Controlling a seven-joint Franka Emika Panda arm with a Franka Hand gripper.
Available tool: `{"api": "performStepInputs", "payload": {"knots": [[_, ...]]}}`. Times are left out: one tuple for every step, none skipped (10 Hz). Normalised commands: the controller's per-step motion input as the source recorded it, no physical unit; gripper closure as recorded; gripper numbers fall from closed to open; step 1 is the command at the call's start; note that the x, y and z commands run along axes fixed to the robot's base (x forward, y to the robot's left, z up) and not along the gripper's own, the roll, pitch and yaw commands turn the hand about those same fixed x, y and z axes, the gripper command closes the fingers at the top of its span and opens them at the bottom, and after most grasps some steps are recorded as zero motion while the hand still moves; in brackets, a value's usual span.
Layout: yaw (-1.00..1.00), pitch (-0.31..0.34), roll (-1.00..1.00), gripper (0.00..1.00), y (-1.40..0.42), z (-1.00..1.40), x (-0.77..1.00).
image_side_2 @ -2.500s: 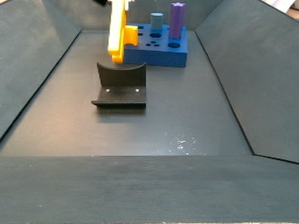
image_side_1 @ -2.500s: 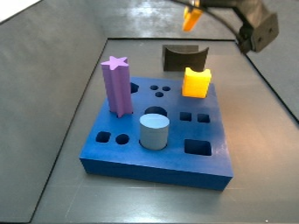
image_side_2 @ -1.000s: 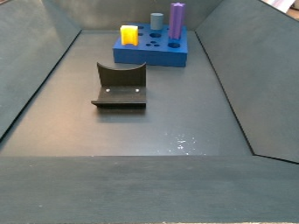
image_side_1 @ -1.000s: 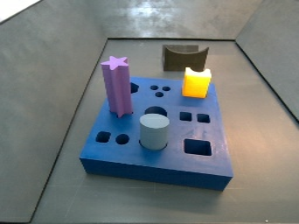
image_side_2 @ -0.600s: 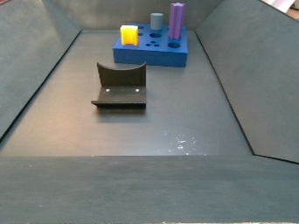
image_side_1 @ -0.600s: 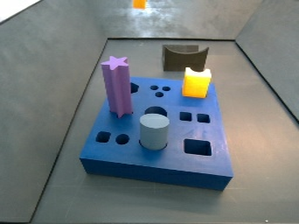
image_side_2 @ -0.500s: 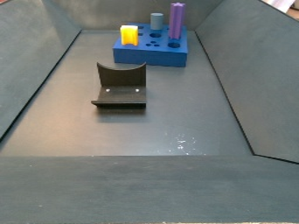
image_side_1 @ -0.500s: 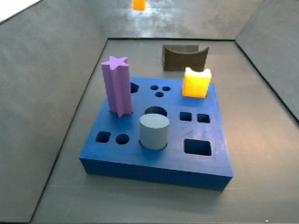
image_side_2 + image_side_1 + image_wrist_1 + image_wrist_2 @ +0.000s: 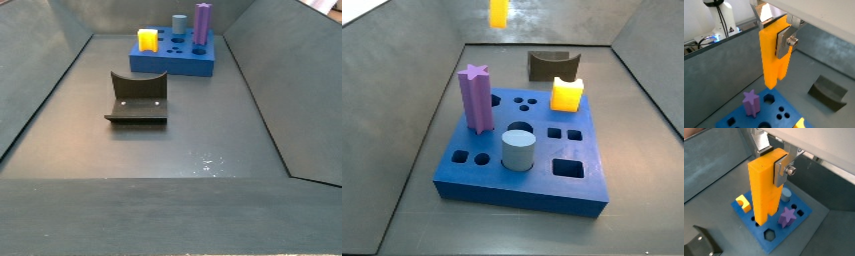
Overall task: Pick up the double-square object. Move up. Place the double-square object on the fixture. Regrasp the double-square object. Move to above the board. Insert the double-square object.
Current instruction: Move to above the board, then insert the double-square object.
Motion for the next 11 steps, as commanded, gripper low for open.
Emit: {"api": "performStepInputs", "payload": {"knots": [[-0.01, -0.078, -0.30, 1.00, 0.03, 0.00, -0.06], [0.00, -0.010, 0.00, 1.00, 0.00, 0.00, 0.00], [0.00, -0.046, -0.01, 1.00, 0.03, 0.00, -0.15], [-0.41, -0.033, 0.07, 1.00, -0.19, 0.00, 0.00], [-1.00, -0.004, 0.01, 1.00, 0.00, 0.00, 0.00], [-1.00, -0.004, 0.01, 1.00, 0.00, 0.00, 0.00], [-1.00, -0.010, 0.00, 1.00, 0.00, 0.00, 0.00], [-1.00, -0.006, 0.00, 1.00, 0.00, 0.00, 0.00], [-1.00, -0.007, 0.00, 1.00, 0.00, 0.00, 0.00], [-1.00, -0.009, 0.00, 1.00, 0.00, 0.00, 0.00], [-1.00, -0.004, 0.00, 1.00, 0.00, 0.00, 0.00]]}}
